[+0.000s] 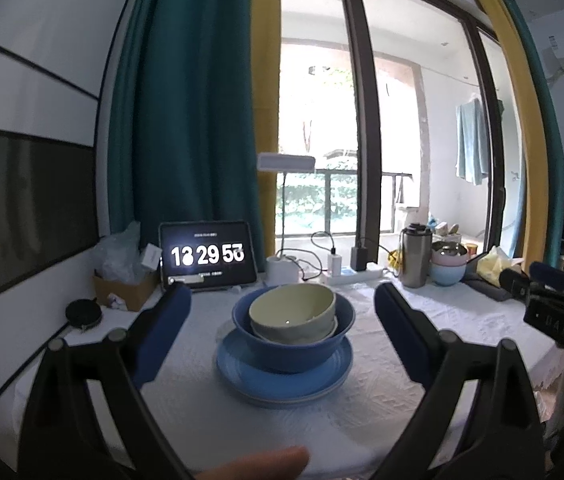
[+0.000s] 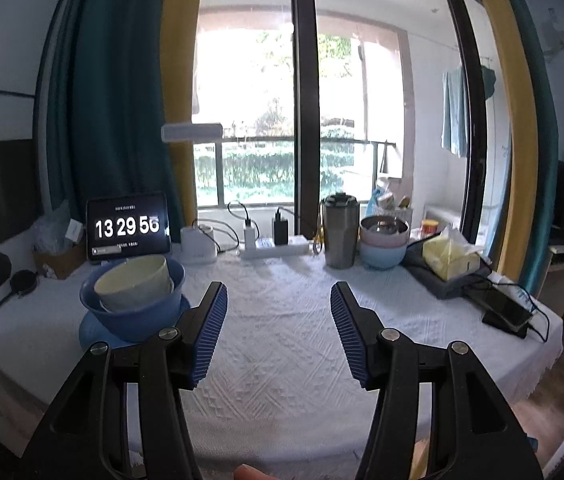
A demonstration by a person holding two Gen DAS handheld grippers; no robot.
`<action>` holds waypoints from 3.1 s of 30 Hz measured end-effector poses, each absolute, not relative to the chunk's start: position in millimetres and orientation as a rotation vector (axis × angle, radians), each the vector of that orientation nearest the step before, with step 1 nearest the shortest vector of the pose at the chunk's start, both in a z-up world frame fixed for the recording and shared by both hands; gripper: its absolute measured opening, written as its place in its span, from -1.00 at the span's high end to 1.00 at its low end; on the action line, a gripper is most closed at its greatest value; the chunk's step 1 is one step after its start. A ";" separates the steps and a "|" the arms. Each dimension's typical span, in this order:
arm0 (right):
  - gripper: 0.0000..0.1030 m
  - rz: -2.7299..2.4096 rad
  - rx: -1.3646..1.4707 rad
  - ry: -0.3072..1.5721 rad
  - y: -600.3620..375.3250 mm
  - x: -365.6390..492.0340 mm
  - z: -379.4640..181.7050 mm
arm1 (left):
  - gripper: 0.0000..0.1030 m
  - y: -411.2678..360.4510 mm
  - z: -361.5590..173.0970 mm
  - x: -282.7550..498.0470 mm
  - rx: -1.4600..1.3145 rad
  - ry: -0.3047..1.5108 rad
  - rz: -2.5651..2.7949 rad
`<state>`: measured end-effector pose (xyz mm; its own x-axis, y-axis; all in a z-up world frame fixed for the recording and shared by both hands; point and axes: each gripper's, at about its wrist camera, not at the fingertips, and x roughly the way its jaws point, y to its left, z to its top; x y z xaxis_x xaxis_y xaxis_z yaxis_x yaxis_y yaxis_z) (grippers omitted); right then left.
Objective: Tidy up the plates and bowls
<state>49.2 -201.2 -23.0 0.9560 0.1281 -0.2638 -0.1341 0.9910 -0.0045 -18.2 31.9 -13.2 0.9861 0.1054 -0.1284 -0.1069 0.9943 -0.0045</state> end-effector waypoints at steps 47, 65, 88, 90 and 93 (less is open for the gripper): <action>-0.12 0.120 0.004 0.216 -217.3 29.9 1.4 | -0.84 25.0 3.1 -23.6 -0.025 0.114 0.032; -0.12 0.119 0.011 0.223 -220.6 31.5 -0.5 | -0.84 23.9 1.8 -25.1 -0.024 0.116 0.027; -0.13 0.118 0.013 0.226 -219.5 31.7 -1.7 | -0.84 23.7 1.4 -25.1 -0.024 0.116 0.024; -0.13 0.117 0.012 0.227 -219.5 32.3 -1.4 | -0.84 23.2 0.9 -25.0 -0.023 0.117 0.024; -0.13 0.117 0.013 0.230 -218.5 32.8 -3.8 | -0.84 21.1 -1.3 -26.1 -0.020 0.116 0.021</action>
<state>32.8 -218.5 -3.8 0.9670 0.1169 -0.2265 -0.1141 0.9931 0.0258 -26.1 21.1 -1.3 0.9930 0.0198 -0.1161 -0.0221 0.9996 -0.0190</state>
